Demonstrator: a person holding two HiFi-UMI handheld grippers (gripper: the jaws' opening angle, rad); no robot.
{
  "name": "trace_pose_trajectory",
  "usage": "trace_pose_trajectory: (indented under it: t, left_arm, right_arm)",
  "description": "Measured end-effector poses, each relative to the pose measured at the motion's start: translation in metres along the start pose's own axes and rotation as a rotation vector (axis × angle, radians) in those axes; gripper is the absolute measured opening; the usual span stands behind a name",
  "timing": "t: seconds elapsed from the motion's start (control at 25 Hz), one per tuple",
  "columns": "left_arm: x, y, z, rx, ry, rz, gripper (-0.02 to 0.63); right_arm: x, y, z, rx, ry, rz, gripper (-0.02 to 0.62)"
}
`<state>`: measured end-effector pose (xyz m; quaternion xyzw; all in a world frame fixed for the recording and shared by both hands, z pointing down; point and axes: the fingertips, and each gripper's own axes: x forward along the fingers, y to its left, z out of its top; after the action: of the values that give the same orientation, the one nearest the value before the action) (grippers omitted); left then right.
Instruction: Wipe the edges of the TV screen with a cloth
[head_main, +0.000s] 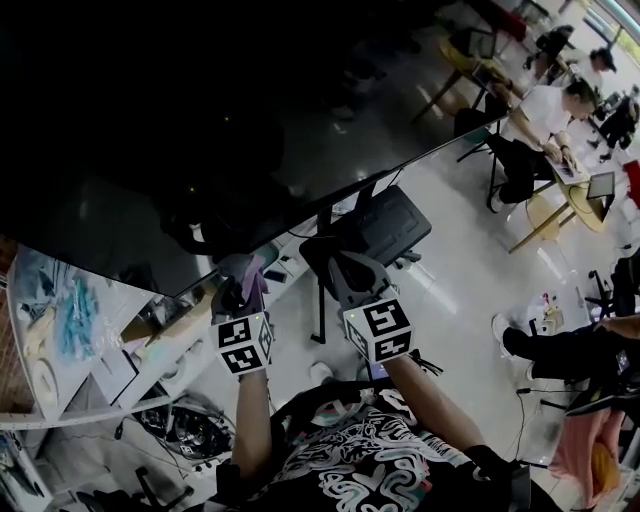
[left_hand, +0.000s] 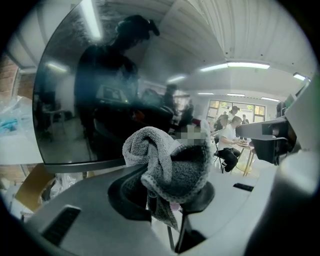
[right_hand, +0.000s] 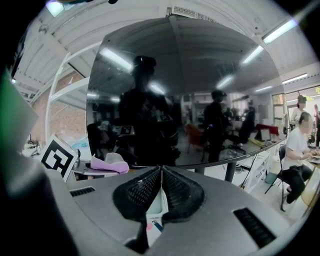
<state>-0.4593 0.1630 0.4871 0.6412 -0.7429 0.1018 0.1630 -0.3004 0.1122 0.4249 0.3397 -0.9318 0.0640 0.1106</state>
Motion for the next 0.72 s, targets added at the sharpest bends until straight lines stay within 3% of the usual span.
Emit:
trace_pose_trajectory:
  t: [0.72]
  left_arm:
    - [0.028,-0.047,0.020,0.023,-0.005,-0.056,0.112]
  right_arm:
    - [-0.010,-0.055,0.003,0.038,-0.010,-0.064,0.031]
